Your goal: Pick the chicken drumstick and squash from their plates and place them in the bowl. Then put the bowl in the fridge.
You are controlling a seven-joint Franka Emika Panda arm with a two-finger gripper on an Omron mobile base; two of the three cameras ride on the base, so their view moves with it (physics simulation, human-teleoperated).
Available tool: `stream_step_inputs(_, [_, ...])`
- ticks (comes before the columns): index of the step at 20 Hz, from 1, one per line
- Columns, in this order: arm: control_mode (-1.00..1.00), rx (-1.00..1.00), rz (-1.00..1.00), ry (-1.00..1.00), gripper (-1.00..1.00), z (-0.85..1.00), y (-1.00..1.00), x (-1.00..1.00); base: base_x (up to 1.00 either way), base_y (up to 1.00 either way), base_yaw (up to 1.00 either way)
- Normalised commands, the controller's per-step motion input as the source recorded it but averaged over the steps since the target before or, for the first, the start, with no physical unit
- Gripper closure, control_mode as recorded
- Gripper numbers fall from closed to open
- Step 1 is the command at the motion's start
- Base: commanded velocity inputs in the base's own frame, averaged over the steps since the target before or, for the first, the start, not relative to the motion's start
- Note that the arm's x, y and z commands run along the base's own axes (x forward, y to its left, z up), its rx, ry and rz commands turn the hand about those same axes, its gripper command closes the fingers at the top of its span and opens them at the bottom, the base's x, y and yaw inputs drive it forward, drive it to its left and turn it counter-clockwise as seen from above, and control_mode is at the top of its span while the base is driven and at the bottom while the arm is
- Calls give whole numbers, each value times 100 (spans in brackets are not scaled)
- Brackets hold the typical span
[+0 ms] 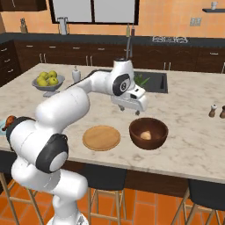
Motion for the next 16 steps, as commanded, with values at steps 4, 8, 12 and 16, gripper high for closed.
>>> stream_step_inputs(4, [-100, -28, 2, -40, -100, -7, 17, -38, 0, 0, 0])
stream_step_inputs(8, [100, -3, 0, -6, -100, -10, 2, -5, -9, 15, 0])
stream_step_inputs(12, [100, 0, 0, 0, -100, 0, 0, 0, -46, 99, 8])
stream_step_inputs(16, [100, 0, 0, 0, -100, 0, 0, 0, -4, 100, 7])
